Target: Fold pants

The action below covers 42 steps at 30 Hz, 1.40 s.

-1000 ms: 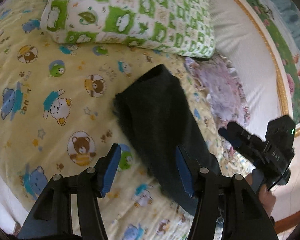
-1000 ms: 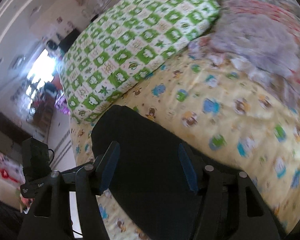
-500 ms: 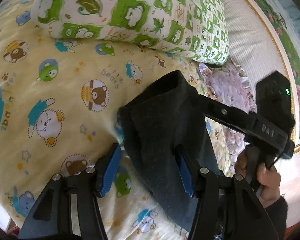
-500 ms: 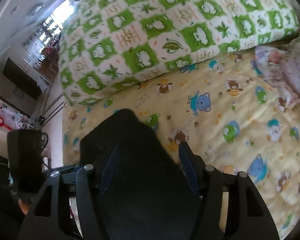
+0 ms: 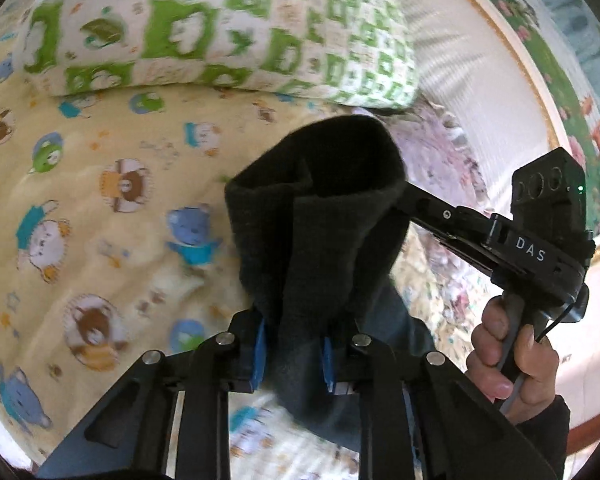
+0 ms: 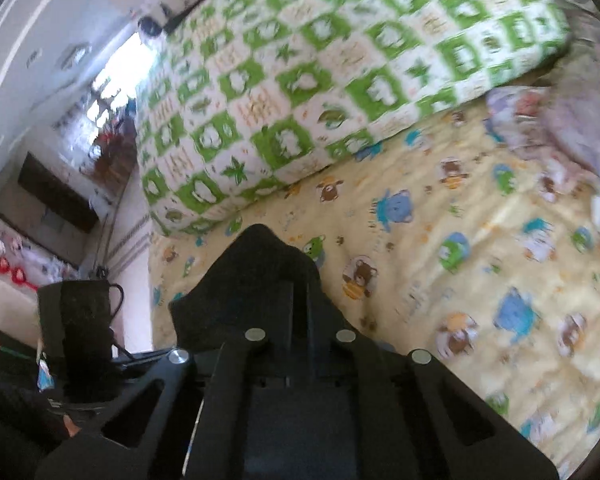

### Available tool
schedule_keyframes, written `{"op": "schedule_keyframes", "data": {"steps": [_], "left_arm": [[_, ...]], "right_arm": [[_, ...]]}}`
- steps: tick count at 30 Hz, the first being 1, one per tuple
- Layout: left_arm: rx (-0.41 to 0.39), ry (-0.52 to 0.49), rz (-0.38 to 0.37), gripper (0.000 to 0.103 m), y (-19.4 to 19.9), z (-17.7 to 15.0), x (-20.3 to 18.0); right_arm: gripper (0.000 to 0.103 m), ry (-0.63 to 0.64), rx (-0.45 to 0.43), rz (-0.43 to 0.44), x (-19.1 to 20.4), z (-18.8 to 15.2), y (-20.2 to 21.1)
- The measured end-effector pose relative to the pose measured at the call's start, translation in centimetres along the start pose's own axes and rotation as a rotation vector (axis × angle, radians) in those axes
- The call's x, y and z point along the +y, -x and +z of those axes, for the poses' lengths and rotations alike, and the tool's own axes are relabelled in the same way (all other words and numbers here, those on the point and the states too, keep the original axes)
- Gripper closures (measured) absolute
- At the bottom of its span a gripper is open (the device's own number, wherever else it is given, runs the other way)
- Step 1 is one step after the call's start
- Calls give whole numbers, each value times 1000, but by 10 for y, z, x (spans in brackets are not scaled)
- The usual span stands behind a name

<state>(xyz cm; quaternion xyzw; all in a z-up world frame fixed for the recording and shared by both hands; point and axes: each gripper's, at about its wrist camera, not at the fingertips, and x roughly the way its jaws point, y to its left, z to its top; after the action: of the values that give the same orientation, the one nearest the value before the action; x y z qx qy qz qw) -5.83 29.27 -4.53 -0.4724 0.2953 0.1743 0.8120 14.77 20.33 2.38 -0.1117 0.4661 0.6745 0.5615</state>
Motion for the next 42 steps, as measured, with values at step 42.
{"op": "schedule_keyframes", "data": {"steps": [42], "left_arm": [[214,-663,-202,87,-46,-181,-267]], "right_arm": [[98,-490,-600,-3,-102,-262,275]]}}
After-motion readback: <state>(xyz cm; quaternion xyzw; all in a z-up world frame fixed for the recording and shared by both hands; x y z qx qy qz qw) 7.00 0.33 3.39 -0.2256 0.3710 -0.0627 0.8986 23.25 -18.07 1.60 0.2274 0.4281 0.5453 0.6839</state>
